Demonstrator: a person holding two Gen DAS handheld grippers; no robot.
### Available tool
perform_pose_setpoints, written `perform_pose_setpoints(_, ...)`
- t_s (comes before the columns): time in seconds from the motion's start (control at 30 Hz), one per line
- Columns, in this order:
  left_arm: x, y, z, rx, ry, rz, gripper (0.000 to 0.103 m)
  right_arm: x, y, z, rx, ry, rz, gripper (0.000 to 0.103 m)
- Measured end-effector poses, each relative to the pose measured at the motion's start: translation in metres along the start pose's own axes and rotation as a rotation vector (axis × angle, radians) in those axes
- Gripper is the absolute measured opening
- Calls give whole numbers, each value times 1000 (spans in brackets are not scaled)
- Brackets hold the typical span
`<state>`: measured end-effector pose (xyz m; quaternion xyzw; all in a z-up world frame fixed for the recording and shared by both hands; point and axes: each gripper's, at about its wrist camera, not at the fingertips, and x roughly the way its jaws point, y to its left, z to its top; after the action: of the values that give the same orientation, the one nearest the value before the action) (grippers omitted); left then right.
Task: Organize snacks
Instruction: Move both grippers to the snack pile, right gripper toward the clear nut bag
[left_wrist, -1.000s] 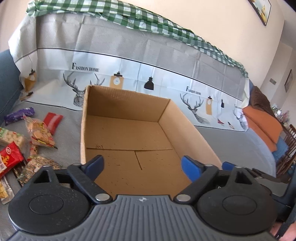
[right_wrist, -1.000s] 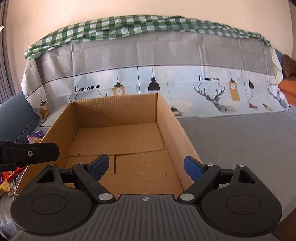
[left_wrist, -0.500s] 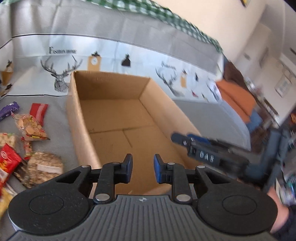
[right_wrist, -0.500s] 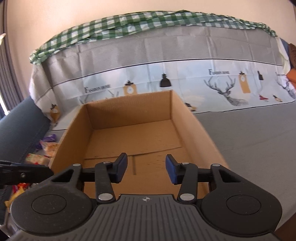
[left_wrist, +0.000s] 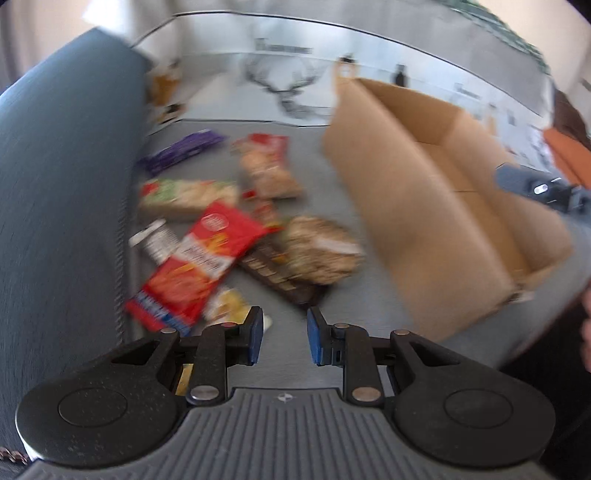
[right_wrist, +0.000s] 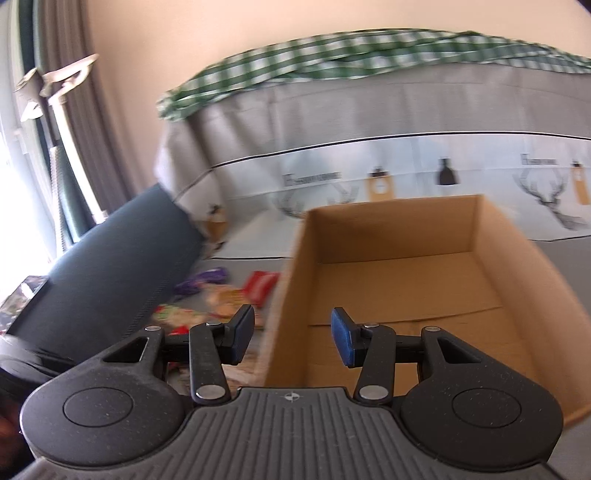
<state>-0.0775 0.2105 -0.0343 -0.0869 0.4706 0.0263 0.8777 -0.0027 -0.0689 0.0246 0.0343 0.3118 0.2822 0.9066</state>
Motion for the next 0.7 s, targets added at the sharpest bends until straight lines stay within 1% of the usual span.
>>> perform_pose_setpoints(0.07,4,6,-1,-43,-3,31,27,8,18,-4,-19,1,29,48)
perform_pose_setpoints(0.1,6,6,2,-44,-6,48,28,13,27,-6,-30,6,40,48)
perform_pose_setpoints(0.17,9,4,2,-22,-1,74,39,20,40,-9,-48,19,61,48)
perform_pose_setpoints(0.23,16,6,0,-24,3,108,42,29,50,-12,-66,36,79,49)
perform_pose_setpoints(0.3,21,11,-3,-57,26,136,42,40,57,-15,-83,58,89,49)
perform_pose_setpoints(0.4,31,20,-2,-82,69,121,46,54,65,-18,-99,77,98,50)
perform_pose_setpoints(0.53,43,24,-1,-66,127,111,56,72,73,-22,-140,102,86,52)
perform_pose_setpoints(0.63,53,24,-1,-52,169,125,57,88,81,-26,-170,136,78,53)
perform_pose_setpoints(0.7,57,24,-1,-60,186,133,56,98,86,-30,-195,160,72,53)
